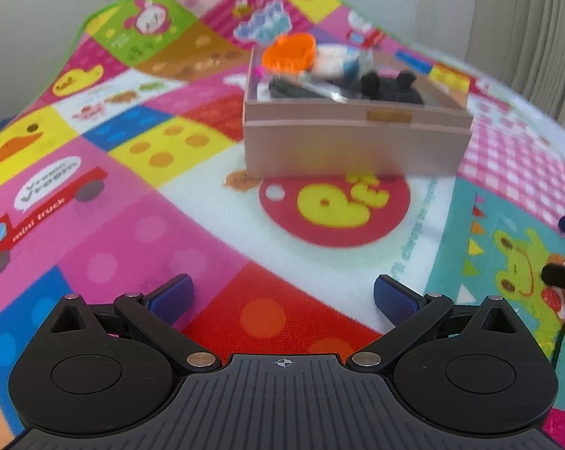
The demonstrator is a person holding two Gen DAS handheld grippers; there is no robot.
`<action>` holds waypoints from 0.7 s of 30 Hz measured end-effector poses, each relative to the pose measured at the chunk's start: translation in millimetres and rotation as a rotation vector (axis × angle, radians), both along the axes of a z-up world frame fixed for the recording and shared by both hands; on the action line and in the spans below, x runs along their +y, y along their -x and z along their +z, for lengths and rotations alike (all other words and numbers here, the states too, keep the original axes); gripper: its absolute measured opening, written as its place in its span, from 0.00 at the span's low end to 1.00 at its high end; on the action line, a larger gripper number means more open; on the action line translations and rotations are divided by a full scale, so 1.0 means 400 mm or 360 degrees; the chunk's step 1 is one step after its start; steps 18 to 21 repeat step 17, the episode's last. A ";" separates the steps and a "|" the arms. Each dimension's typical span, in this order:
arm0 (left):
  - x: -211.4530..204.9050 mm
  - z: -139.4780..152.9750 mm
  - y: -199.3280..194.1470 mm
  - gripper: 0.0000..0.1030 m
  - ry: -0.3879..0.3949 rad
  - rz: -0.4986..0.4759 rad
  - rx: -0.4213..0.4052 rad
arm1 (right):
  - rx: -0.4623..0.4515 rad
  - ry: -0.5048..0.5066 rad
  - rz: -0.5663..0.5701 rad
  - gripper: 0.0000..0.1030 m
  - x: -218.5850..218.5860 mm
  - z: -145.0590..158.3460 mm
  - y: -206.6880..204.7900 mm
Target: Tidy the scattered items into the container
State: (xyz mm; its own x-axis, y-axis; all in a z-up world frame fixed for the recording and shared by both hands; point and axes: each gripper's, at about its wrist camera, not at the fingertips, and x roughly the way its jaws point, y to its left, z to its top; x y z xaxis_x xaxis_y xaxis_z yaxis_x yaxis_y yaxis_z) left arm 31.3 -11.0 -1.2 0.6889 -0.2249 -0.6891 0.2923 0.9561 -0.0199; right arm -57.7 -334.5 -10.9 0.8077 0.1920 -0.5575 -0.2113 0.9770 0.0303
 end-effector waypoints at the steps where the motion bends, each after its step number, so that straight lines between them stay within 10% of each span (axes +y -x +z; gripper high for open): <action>1: -0.008 0.002 0.000 1.00 -0.0034 -0.0006 0.0000 | 0.0000 0.0000 0.0000 1.00 0.000 0.000 0.000; 21: -0.025 0.006 -0.001 1.00 -0.0086 0.0057 0.0031 | 0.0000 0.0000 0.0000 1.00 0.000 0.000 0.001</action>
